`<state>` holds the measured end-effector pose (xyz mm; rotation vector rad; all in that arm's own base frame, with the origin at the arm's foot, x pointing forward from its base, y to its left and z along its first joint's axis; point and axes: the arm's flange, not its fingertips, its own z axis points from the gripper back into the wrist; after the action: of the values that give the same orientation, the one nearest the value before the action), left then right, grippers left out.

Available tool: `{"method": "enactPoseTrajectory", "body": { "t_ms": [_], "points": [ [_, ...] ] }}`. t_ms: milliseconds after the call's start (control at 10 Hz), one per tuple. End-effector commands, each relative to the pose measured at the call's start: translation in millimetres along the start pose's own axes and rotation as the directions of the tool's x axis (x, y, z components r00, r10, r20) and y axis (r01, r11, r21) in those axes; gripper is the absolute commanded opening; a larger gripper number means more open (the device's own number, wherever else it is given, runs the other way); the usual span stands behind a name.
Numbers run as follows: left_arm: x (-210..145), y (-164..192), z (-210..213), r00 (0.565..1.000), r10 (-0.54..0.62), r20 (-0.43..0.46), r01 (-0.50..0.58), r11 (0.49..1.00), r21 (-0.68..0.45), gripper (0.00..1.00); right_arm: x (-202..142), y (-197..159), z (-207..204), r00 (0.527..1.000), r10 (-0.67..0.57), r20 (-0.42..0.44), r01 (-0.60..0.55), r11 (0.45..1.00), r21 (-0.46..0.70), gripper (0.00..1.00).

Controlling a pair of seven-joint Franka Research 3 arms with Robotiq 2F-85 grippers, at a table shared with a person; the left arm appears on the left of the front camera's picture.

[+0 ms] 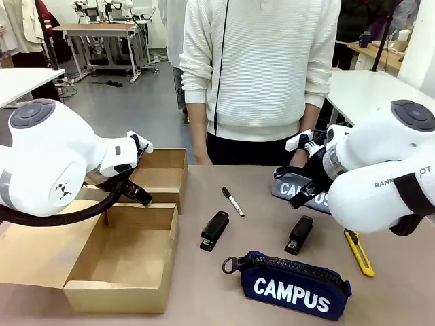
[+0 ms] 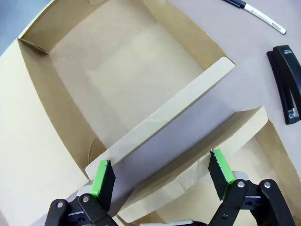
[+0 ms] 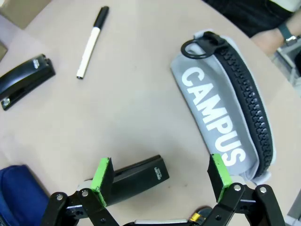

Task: Place items inside the box.
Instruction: Pick up a Pencil pouch or Stapler and place it inside the Mailer Box closest to the robot.

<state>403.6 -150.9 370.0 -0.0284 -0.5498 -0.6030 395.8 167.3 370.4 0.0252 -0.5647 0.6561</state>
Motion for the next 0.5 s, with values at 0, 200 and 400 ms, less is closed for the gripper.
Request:
{"method": "enactPoseTrajectory", "body": {
  "t_ms": [0,200,400],
  "points": [
    [0.0,0.0,0.0,1.000,0.000,0.000,0.000,1.000,0.000,1.00,0.0,-0.1,0.0,1.000,-0.001,0.000,0.001,1.000,0.000,1.00],
    [0.0,0.0,0.0,1.000,0.000,0.000,0.000,1.000,0.000,1.00,0.0,-0.1,0.0,1.000,-0.001,0.000,0.001,1.000,0.000,1.00],
    [0.0,0.0,0.0,1.000,0.000,0.000,0.000,1.000,0.000,1.00,0.0,0.0,0.0,1.000,0.000,0.000,0.000,1.000,0.000,1.00]
  ]
}}
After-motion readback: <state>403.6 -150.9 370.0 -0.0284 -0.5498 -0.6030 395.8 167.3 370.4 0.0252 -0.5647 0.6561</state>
